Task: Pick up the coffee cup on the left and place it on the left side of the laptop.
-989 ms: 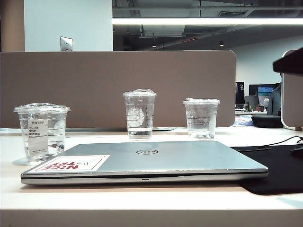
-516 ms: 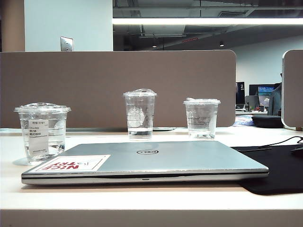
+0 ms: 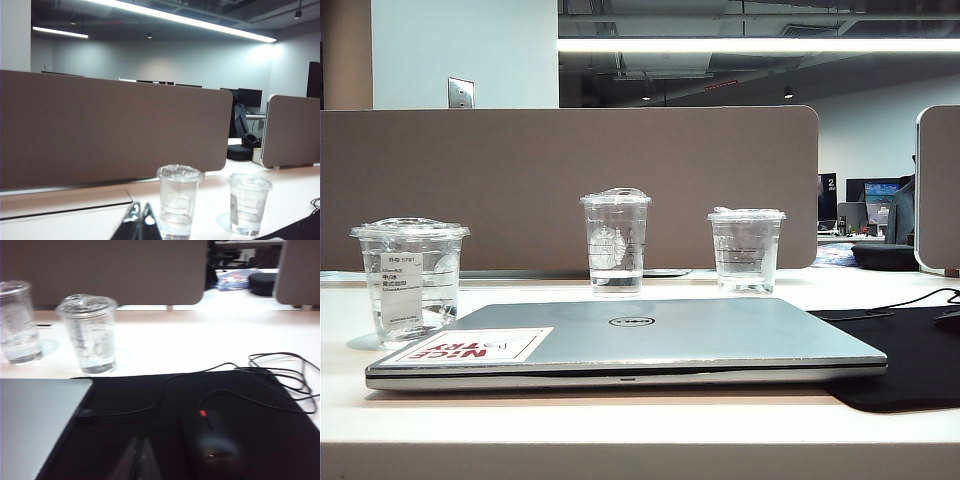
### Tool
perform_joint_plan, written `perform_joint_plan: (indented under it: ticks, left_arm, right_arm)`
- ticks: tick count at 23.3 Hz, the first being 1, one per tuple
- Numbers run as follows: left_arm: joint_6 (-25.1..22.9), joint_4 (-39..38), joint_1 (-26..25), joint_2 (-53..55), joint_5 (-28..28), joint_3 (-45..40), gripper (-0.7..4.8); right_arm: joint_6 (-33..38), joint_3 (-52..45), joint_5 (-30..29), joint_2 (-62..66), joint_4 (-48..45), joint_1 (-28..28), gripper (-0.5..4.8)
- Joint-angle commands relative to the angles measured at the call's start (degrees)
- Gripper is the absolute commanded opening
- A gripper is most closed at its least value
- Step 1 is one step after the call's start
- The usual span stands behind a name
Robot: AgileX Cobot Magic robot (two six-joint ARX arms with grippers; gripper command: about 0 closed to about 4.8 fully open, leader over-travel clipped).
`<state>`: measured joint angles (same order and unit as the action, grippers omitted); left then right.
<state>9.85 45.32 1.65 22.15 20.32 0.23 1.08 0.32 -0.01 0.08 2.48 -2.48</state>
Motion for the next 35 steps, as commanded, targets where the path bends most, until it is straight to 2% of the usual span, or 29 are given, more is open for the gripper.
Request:
perform_joint_plan:
  ticks: [1, 4, 9, 17, 25, 35]
  left_arm:
    - [-0.44, -0.70, -0.07, -0.11, -0.17, 0.31, -0.06]
    - [-0.39, -2.12, -0.07, -0.11, -0.13, 0.28, -0.06]
    - [-0.39, -3.85, -0.04, -0.09, -0.07, 0.26, -0.05]
    - [-0.39, -5.14, -0.04, -0.09, 0.02, 0.26, -0.06]
    - [-0.39, -5.22, -0.04, -0.09, 0.02, 0.26, -0.05]
    - [-0.39, -5.86, -0.07, -0.11, 0.02, 0.26, -0.05]
  right_arm:
    - [0.20, -0.24, 0.07, -0.11, -0.98, 3.37, -0.04]
    - [0.20, -0.24, 0.07, -0.11, -0.98, 6.73, -0.04]
    - [0.20, -0.24, 0.07, -0.11, -0.98, 8.76, -0.04]
    - [0.20, -0.24, 0.07, -0.11, -0.98, 7.82, -0.04]
    - [0.20, -0.24, 0.02, -0.11, -0.98, 4.11, -0.04]
    - [0.20, -0.24, 0.04, -0.11, -0.98, 4.22, -0.04]
